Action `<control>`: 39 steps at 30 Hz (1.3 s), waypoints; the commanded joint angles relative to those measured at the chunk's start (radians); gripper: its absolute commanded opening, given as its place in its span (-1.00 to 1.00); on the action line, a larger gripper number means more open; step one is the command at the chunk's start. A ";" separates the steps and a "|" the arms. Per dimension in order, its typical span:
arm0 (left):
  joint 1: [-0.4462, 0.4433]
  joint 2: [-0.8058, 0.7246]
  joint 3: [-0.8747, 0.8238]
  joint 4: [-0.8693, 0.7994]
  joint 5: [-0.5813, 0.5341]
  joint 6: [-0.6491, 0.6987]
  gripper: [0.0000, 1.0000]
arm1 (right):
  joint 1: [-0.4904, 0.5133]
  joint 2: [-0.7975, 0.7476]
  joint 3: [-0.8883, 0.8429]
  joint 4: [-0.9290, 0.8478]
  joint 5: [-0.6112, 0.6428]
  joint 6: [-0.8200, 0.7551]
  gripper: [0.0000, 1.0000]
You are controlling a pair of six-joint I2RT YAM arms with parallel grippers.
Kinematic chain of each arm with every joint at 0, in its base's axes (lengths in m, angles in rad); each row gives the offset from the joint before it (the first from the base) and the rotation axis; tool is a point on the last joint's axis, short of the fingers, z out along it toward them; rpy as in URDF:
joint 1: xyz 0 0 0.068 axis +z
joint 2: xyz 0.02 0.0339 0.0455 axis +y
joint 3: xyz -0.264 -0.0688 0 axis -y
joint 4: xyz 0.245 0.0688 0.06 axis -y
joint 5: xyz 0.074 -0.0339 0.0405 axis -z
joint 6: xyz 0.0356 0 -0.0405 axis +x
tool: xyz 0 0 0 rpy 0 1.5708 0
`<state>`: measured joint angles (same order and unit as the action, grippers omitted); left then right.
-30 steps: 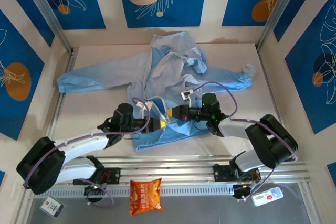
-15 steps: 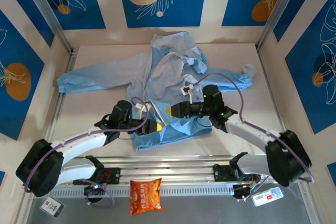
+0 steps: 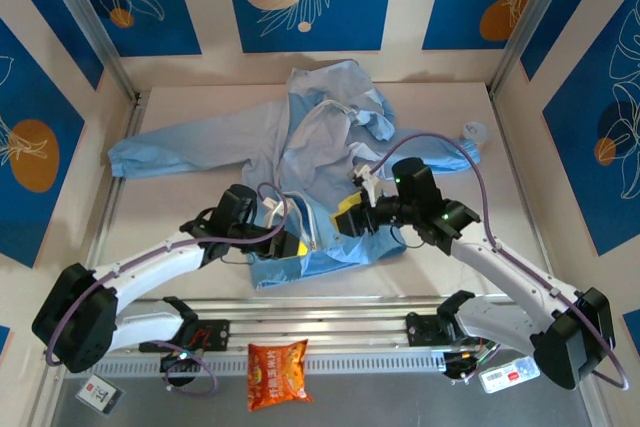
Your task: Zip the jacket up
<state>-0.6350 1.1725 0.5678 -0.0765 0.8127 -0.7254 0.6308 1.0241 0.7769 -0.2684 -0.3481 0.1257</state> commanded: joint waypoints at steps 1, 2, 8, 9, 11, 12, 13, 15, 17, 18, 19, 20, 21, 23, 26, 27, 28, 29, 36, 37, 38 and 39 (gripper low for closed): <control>0.008 -0.017 0.044 -0.104 0.051 0.057 -1.00 | 0.121 -0.008 0.046 -0.126 0.195 -0.222 0.02; 0.008 -0.017 0.048 -0.114 0.053 0.059 -1.00 | 0.171 -0.005 0.049 -0.131 0.268 -0.259 -0.01; 0.008 -0.010 0.063 -0.132 0.058 0.060 -1.00 | 0.367 0.039 0.036 -0.118 0.521 -0.374 -0.03; 0.008 -0.007 0.065 -0.132 0.059 0.060 -1.00 | 0.396 0.053 0.036 -0.117 0.549 -0.389 -0.01; 0.008 -0.005 0.073 -0.139 0.060 0.061 -1.00 | 0.439 0.086 0.039 -0.120 0.588 -0.410 0.02; 0.008 -0.005 0.076 -0.143 0.060 0.060 -1.00 | 0.458 0.105 0.041 -0.123 0.606 -0.416 0.03; 0.008 -0.005 0.078 -0.145 0.060 0.061 -1.00 | 0.473 0.123 0.044 -0.123 0.619 -0.419 0.03; 0.009 -0.007 0.082 -0.152 0.061 0.062 -1.00 | 0.491 0.158 0.045 -0.117 0.633 -0.419 0.03; 0.008 -0.010 0.083 -0.154 0.061 0.060 -1.00 | 0.501 0.181 0.043 -0.103 0.643 -0.418 0.03; 0.008 -0.013 0.081 -0.155 0.060 0.060 -1.00 | 0.506 0.190 0.041 -0.093 0.650 -0.418 0.02; 0.008 -0.017 0.081 -0.156 0.059 0.058 -1.00 | 0.508 0.198 0.041 -0.084 0.657 -0.415 0.01; 0.008 -0.020 0.081 -0.158 0.059 0.058 -1.00 | 0.510 0.204 0.040 -0.074 0.661 -0.413 -0.01; 0.008 -0.025 0.080 -0.161 0.058 0.057 -1.00 | 0.512 0.209 0.039 -0.065 0.665 -0.411 -0.03; 0.008 -0.031 0.079 -0.163 0.056 0.058 -1.00 | 0.513 0.218 0.038 -0.050 0.670 -0.406 -0.10; 0.008 -0.035 0.076 -0.166 0.056 0.058 -1.00 | 0.516 0.226 0.038 -0.036 0.687 -0.402 -0.11; 0.008 -0.035 0.076 -0.165 0.055 0.058 -1.00 | 0.518 0.228 0.037 -0.030 0.694 -0.400 -0.11; 0.008 -0.036 0.075 -0.162 0.056 0.058 -1.00 | 0.520 0.229 0.036 -0.025 0.696 -0.399 -0.11; 0.008 -0.035 0.075 -0.163 0.056 0.057 -1.00 | 0.520 0.230 0.036 -0.020 0.698 -0.395 -0.11; 0.008 -0.034 0.078 -0.161 0.061 0.060 -1.00 | 0.521 0.250 0.038 0.003 0.727 -0.368 -0.14; 0.008 -0.035 0.077 -0.164 0.061 0.059 -1.00 | 0.521 0.251 0.039 0.004 0.730 -0.367 -0.17; 0.008 -0.037 0.076 -0.164 0.061 0.059 -1.00 | 0.521 0.251 0.038 0.006 0.734 -0.366 -0.21; 0.008 -0.039 0.074 -0.167 0.060 0.060 -1.00 | 0.523 0.251 0.038 0.006 0.738 -0.367 -0.27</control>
<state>-0.6346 1.1545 0.6201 -0.2188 0.8337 -0.6811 1.1461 1.2682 0.8017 -0.2924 0.3569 -0.2539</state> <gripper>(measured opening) 0.040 0.380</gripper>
